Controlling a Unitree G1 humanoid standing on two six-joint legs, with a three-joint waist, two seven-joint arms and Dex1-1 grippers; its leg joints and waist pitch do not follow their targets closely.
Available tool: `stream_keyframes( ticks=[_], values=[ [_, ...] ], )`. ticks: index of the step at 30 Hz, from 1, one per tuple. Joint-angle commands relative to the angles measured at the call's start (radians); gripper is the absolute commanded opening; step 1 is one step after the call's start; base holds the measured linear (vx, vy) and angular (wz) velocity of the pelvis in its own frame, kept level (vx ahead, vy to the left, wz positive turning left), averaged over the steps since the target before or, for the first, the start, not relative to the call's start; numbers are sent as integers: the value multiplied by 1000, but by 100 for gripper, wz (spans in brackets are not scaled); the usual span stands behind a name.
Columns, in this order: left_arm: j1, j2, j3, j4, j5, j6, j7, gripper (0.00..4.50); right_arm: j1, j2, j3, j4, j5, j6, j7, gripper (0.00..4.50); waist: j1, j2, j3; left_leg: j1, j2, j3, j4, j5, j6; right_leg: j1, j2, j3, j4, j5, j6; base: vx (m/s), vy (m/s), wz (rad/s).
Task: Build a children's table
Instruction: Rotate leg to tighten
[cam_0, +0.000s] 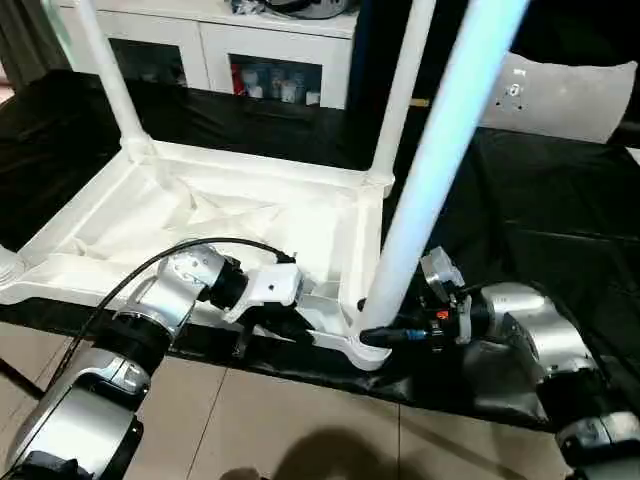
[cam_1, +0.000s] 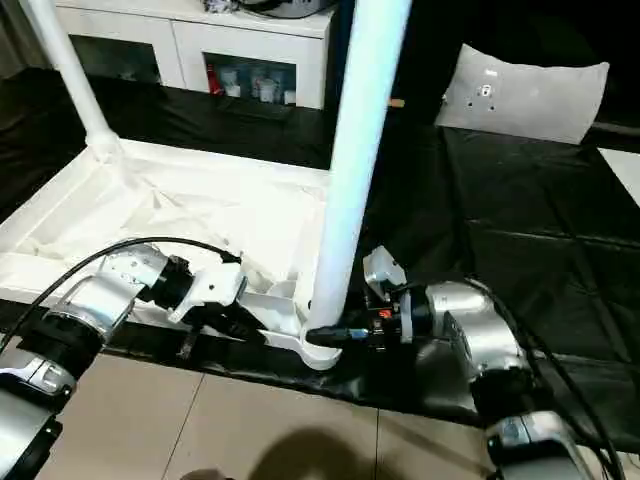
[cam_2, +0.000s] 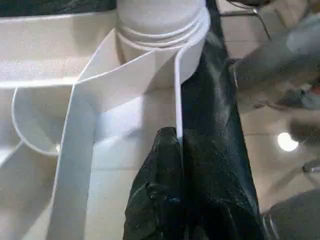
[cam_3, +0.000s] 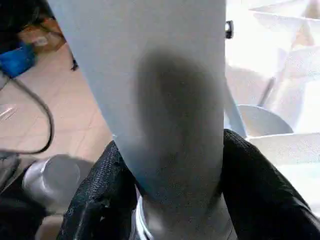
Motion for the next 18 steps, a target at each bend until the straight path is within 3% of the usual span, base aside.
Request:
stream_keyframes(
  ticks=[1, 3, 4, 5, 7, 8, 10, 11, 13, 14, 16, 17, 18],
  values=[
    [-21, -93, 11, -15, 9, 125, 158, 0, -20, 109, -6, 15, -49, 69, -269, 204, -18, -1, -62, 15, 62, -29, -76, -206, 2, 41, -95, 59, -95, -500, -126, 0, 0, 0],
    [-29, -113, 24, -11, 14, 166, 212, 0, -28, 140, -20, 23, -65, 75, -352, 204, -34, -4, -59, 18, 49, -37, -74, -231, -16, 45, -100, 48, -113, -631, -70, 0, 0, 0],
    [-34, -125, 30, -11, 18, 181, 245, 0, -32, 160, -29, 24, -73, 85, -403, 204, -40, -5, -59, 16, 47, -40, -74, -235, -14, 48, -98, 44, -119, -658, -51, 0, 0, 0],
    [-37, -136, 34, -11, 23, 193, 272, 0, -35, 178, -34, 22, -83, 94, -446, 204, -56, -1, -60, 20, 50, -40, -76, -249, -4, 43, -93, 43, -126, -652, -39, 0, 0, 0],
    [-41, -151, 42, -12, 25, 213, 310, 0, -37, 201, -40, 17, -91, 104, -500, 203, -64, -1, -60, 18, 52, -42, -78, -261, 1, 45, -91, 41, -126, -633, -44, 0, 0, 0],
    [-50, -185, 63, -10, 26, 259, 394, 0, -47, 256, -57, 16, -106, 134, -625, 200, -70, 8, -64, 18, 53, -45, -81, -266, 2, 49, -92, 40, -122, -598, -57, 0, 0, 0],
    [-55, -209, 77, -17, 35, 300, 460, 0, -55, 293, -64, 15, -127, 148, -713, 200, -83, 4, -65, 16, 55, -46, -83, -270, -1, 49, -90, 40, -117, -557, -78, 0, 0, 0],
    [-56, -225, 87, -27, 50, 329, 509, 0, -64, 321, -75, 19, -132, 163, -767, 200, -87, 9, -62, 23, 53, -43, -81, -282, 1, 42, -90, 43, -121, -555, -90, 0, 0, 0],
    [-56, -243, 98, -39, 57, 357, 554, 0, -73, 350, -92, 21, -124, 176, -812, 200, -90, 6, -63, 22, 52, -43, -81, -282, 5, 44, -90, 44, -122, -556, -93, 0, 0, 0],
    [-55, -258, 108, -50, 60, 383, 583, 0, -76, 368, -99, 18, -126, 180, -842, 200, -90, 10, -62, 21, 53, -41, -81, -279, 8, 44, -90, 47, -122, -541, -96, 0, 0, 0],
    [-53, -263, 111, -60, 61, 395, 595, 0, -73, 375, -99, 13, -131, 175, -859, 254, -88, 11, -64, 17, 56, -42, -84, -261, 10, 47, -90, 51, -114, -488, -111, 0, 0, 0],
    [-50, -263, 109, -70, 69, 402, 606, 0, -65, 379, -102, 6, -133, 161, -875, 268, -87, 12, -68, 15, 56, -39, -84, -238, 15, 50, -88, 55, -104, -407, -136, 0, 0, 0],
    [-47, -259, 104, -74, 73, 401, 605, 0, -58, 375, -100, 2, -135, 150, -869, 275, -86, 11, -69, 14, 56, -38, -83, -227, 18, 51, -89, 57, -101, -384, -144, 0, 0, 0]
  ],
)
